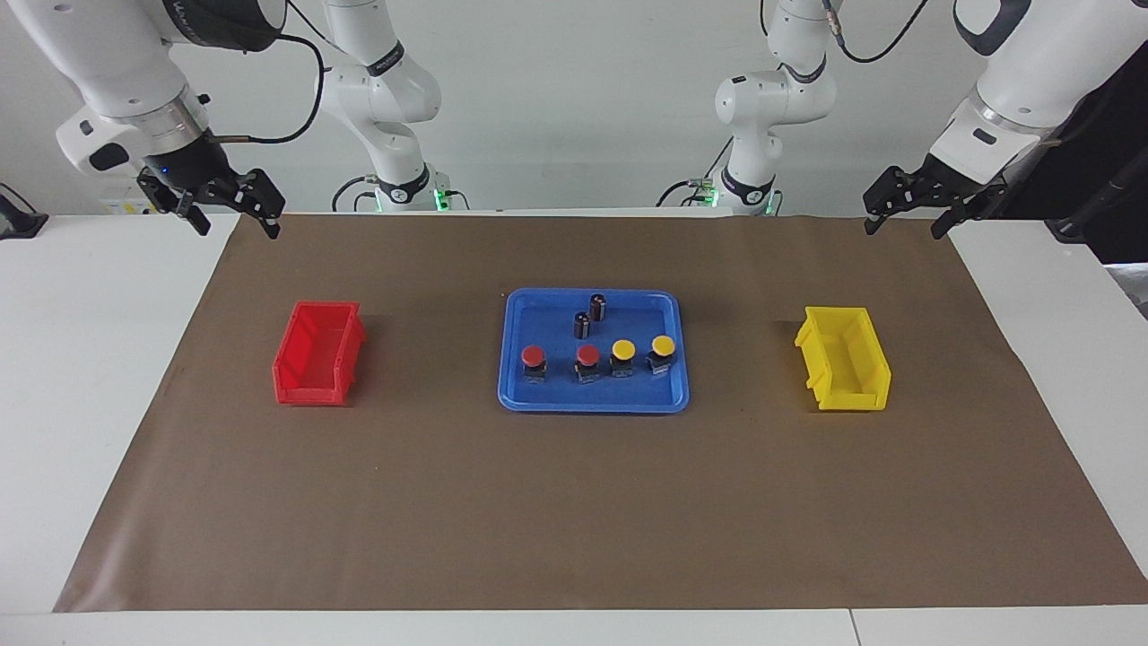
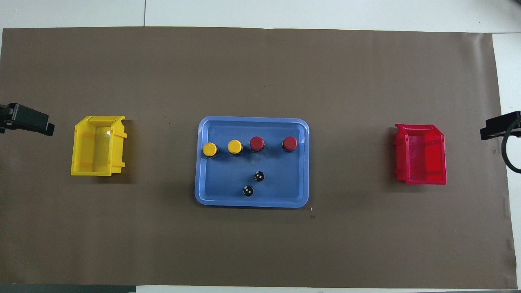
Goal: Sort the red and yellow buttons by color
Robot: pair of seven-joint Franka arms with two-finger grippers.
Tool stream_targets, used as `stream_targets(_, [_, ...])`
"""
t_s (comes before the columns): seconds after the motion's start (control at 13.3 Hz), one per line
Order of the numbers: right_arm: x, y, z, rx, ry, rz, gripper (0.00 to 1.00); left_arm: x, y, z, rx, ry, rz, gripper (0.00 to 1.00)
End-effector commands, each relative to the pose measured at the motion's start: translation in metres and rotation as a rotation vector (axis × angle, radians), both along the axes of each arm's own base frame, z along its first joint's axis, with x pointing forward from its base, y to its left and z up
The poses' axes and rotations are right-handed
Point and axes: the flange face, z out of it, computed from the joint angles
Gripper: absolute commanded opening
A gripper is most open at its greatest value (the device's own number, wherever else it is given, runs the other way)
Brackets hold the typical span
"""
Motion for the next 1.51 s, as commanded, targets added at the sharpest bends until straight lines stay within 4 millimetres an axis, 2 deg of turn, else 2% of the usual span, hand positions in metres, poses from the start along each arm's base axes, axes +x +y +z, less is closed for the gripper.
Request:
stream_targets(0.0, [-0.007, -0.003, 0.001, 0.005, 0.001, 0.006, 1.0, -0.009, 0.002, 0.001, -0.008, 0.007, 0.0, 1.0])
stream_targets(0.6, [-0.007, 0.001, -0.001, 0.003, 0.003, 0.02, 1.0, -0.009, 0.003, 0.001, -0.008, 0.007, 0.001, 1.0])
stream_targets(0.83, [-0.001, 0.011, 0.001, 0.004, -0.006, 0.04, 1.0, -0.004, 0.006, 0.003, -0.006, -0.025, 0.01, 1.0])
stream_targets(0.9, [0.006, 0.019, 0.006, 0.004, -0.011, 0.052, 1.0, 0.0, 0.014, 0.003, -0.004, -0.042, 0.025, 1.0])
stream_targets(1.06, [0.024, 0.046, 0.022, -0.003, -0.017, 0.068, 1.0, 0.001, 0.024, 0.003, 0.049, -0.054, 0.038, 1.0])
stream_targets(1.13, [0.036, 0.067, 0.022, 0.001, -0.003, 0.064, 1.0, 0.005, 0.024, 0.005, 0.049, -0.083, 0.049, 1.0])
stream_targets(1.28, [0.062, 0.122, 0.022, 0.019, -0.01, 0.083, 1.0, 0.008, 0.018, 0.006, 0.048, -0.107, 0.09, 1.0])
stream_targets(1.43, [0.074, 0.193, 0.001, 0.036, -0.02, 0.062, 1.0, 0.007, 0.019, 0.003, 0.048, -0.1, 0.087, 1.0])
